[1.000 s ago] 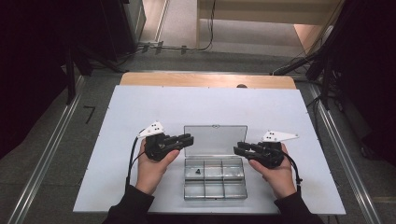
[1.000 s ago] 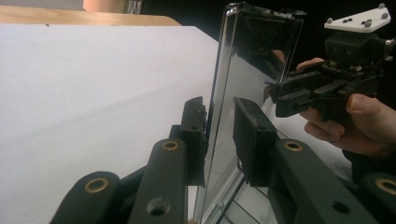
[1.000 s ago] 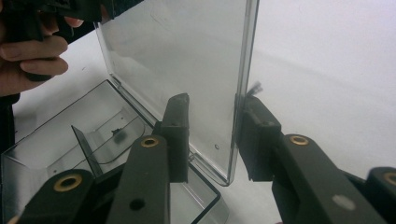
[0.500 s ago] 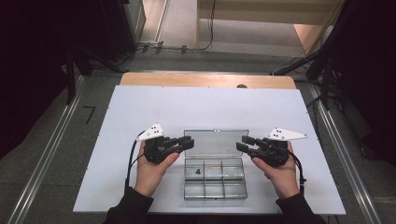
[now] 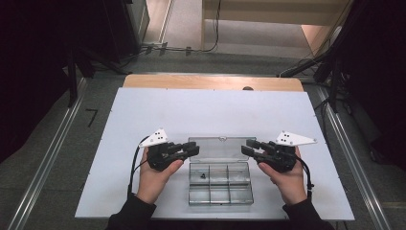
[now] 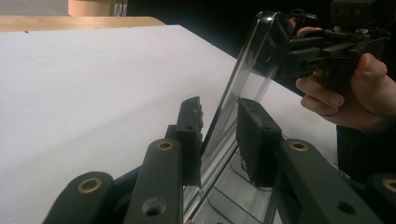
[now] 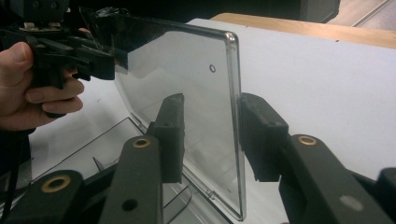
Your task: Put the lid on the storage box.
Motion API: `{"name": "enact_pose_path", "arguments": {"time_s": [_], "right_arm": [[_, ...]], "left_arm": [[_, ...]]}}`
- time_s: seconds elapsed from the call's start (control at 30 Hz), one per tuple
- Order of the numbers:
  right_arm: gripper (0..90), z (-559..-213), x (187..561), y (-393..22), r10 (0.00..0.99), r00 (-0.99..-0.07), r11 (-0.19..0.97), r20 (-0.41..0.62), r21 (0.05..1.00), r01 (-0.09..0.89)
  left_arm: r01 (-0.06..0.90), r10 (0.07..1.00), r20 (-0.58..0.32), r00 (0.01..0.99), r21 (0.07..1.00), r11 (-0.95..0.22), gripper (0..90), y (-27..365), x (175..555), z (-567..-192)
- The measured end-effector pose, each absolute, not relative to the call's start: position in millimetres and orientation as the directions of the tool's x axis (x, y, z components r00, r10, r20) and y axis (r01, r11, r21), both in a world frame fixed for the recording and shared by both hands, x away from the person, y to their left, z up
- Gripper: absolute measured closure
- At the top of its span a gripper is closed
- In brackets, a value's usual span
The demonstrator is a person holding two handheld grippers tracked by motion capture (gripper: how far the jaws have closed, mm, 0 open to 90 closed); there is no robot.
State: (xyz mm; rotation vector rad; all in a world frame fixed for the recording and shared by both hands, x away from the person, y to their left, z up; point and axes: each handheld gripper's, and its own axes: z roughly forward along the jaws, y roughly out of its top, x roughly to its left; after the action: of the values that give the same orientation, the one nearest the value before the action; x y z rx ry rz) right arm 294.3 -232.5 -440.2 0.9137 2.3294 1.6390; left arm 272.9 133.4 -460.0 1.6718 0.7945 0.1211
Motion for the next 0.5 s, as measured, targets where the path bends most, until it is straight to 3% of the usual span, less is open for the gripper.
{"name": "enact_pose_path", "arguments": {"time_s": [0.27, 0.43, 0.5], "right_arm": [[65.0, -440.2, 291.7, -232.7, 0.565, -0.796, 0.217, 0.216, 0.892, 0.396], [65.0, -440.7, 289.4, -233.8, 0.563, -0.797, 0.216, 0.217, 0.893, 0.396], [65.0, -441.1, 288.7, -234.0, 0.563, -0.799, 0.217, 0.212, 0.895, 0.391]], "left_arm": [[0.440, 0.561, -0.339, 0.755, 0.896, -0.050, 68.4, 132.3, 271.9, -460.5], [0.452, 0.583, -0.339, 0.738, 0.890, -0.055, 52.9, 132.4, 270.5, -459.8], [0.456, 0.585, -0.345, 0.734, 0.888, -0.049, 50.9, 133.8, 268.9, -458.9]]}}
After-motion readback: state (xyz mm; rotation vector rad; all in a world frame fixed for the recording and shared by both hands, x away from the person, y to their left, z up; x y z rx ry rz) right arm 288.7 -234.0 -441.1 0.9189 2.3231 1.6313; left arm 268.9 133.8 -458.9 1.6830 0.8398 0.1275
